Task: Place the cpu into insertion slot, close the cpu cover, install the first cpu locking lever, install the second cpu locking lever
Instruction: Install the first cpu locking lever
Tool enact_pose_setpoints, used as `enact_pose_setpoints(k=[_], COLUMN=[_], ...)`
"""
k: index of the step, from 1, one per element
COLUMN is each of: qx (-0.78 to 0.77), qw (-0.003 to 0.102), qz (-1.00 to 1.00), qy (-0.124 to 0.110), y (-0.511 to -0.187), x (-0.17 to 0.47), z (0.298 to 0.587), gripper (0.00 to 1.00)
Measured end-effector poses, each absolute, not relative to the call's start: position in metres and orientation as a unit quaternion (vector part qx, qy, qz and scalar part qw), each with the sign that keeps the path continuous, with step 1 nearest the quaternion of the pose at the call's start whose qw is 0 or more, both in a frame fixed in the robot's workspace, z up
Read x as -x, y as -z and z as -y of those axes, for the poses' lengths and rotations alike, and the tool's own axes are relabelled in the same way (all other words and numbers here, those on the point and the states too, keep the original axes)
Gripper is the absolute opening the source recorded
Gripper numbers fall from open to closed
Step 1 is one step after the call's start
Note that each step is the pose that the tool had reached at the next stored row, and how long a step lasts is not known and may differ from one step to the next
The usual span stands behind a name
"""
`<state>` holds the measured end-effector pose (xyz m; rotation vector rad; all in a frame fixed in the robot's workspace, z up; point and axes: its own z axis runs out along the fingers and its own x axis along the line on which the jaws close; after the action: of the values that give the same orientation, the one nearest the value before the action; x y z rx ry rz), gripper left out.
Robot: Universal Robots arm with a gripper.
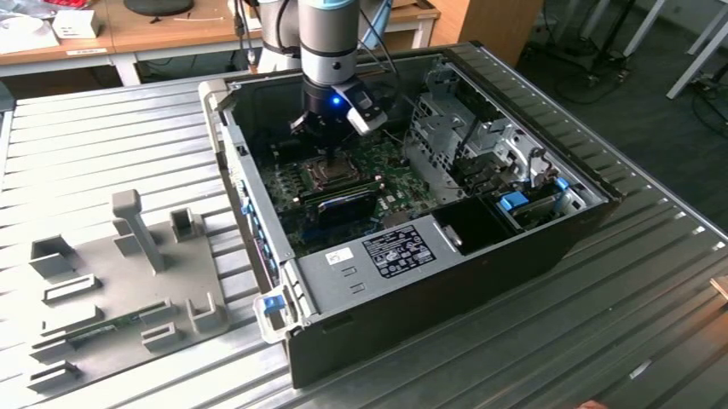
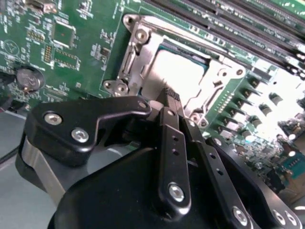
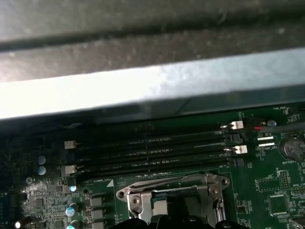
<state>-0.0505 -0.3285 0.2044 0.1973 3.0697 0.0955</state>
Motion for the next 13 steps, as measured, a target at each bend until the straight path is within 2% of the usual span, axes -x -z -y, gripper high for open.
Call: enact_pose_setpoints(k=[13], qx=[-0.060], qw=[0.032], qz=[-0.997], qy=[-0.031], y=[-0.205], x=[0.051], z=[0.339], gripper=[0.11])
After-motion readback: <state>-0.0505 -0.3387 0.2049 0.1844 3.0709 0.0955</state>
